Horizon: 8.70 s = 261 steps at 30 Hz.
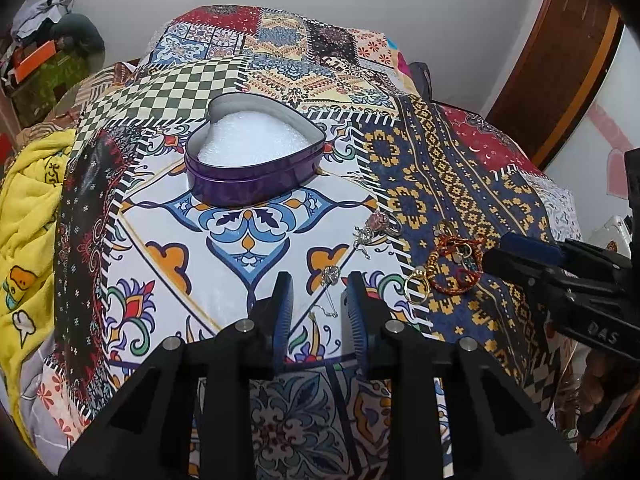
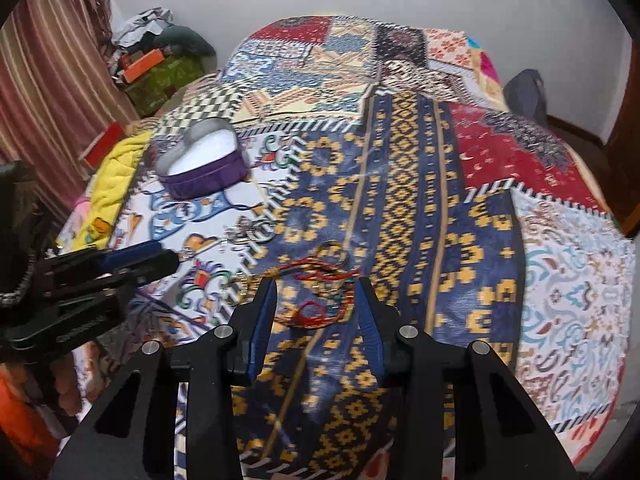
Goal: Organize jewelry
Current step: 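Move the left gripper down toward the jewelry beside the purple tin, then close the left gripper on a small silver ring, then carry the ring with the left gripper over the purple heart tin, then open the left gripper to drop the ring into the tin, then move the left gripper back and grasp a silver earring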
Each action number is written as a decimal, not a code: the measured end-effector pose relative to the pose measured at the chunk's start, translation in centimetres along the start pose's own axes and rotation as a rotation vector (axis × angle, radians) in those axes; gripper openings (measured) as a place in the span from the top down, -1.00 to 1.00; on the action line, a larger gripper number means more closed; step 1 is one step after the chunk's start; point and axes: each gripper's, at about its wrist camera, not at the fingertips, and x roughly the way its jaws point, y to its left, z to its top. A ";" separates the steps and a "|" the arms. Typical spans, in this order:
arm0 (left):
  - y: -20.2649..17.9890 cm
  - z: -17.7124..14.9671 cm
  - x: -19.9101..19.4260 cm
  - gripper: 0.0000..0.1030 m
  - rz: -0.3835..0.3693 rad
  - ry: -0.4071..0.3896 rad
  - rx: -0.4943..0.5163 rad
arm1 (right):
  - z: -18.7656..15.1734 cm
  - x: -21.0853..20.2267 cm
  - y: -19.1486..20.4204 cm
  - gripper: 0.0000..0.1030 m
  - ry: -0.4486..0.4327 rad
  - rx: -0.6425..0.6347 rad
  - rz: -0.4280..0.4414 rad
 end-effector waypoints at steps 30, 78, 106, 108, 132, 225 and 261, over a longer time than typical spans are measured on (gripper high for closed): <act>1.4 -1.6 -0.8 1.00 -0.026 -0.006 -0.025 | -0.9 3.7 4.2 0.48 0.123 -0.070 0.087; 0.3 0.5 -1.5 0.83 -0.001 -0.080 0.018 | 0.8 2.2 3.6 0.85 0.015 -0.062 0.047; 1.6 5.8 -9.8 0.83 0.055 -0.371 0.011 | 7.2 -2.6 6.6 0.85 -0.215 -0.102 0.047; 1.8 6.2 -9.8 0.83 0.061 -0.381 0.011 | 7.6 -2.5 6.7 0.85 -0.222 -0.104 0.051; 4.9 8.3 -2.0 0.83 0.054 -0.248 -0.024 | 10.9 4.8 7.0 0.85 -0.118 -0.123 0.114; -2.3 2.3 2.9 0.37 -0.049 0.028 0.111 | 2.8 -0.4 -2.6 0.53 -0.011 0.037 -0.025; 1.7 2.1 0.9 0.77 -0.016 -0.045 0.018 | 4.7 6.2 4.5 0.53 0.100 -0.108 0.081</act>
